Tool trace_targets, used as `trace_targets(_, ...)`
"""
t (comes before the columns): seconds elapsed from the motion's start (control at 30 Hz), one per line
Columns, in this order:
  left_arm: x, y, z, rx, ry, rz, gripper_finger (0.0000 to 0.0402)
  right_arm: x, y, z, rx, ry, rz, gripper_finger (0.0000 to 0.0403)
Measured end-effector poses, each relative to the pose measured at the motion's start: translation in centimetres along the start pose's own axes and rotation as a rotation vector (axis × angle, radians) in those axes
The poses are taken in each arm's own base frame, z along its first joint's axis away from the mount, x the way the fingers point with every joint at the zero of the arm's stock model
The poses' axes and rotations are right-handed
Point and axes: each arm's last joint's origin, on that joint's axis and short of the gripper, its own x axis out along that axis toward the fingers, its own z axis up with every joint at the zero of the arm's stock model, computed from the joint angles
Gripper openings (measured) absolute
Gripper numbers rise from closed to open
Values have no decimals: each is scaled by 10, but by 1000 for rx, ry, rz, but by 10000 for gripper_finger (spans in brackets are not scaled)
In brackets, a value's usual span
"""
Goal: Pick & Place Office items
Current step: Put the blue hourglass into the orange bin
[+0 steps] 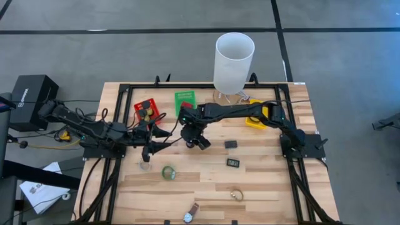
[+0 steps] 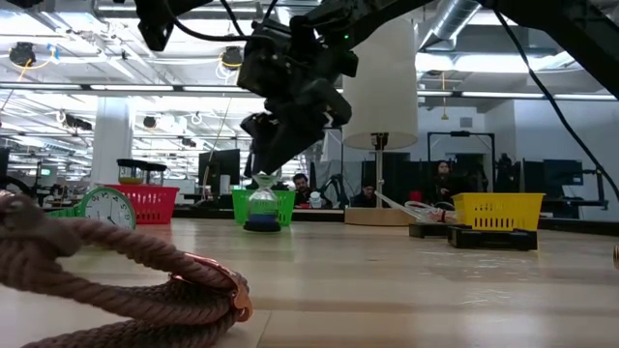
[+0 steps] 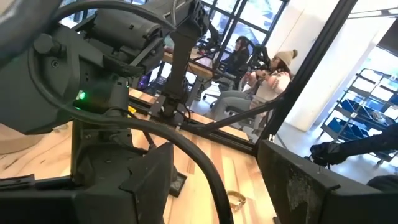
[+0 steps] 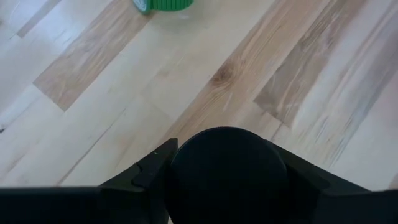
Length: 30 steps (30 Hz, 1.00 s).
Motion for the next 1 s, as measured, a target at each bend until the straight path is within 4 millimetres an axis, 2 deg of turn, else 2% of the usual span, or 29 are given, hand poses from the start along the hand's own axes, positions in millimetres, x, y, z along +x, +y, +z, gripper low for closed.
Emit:
trace_targets(0.1,0,0,0,-1,-3,-1,231,0,0,1,-3,-6,-5,205)
trace_targets(0.27,0,0,1,-3,-5,-2,231,-1,-1,1,-5,-8,-8,278)
trace_targets(0.4,0,0,1,-4,-8,-3,231,0,-1,2,-16,-12,-14,308)
trace_targets(0.53,0,0,1,-4,-8,-4,231,-5,-1,5,-13,-1,-22,313)
trace_targets(1.0,-2,-1,4,-33,-28,-13,231,-58,1,32,105,89,-40,306)
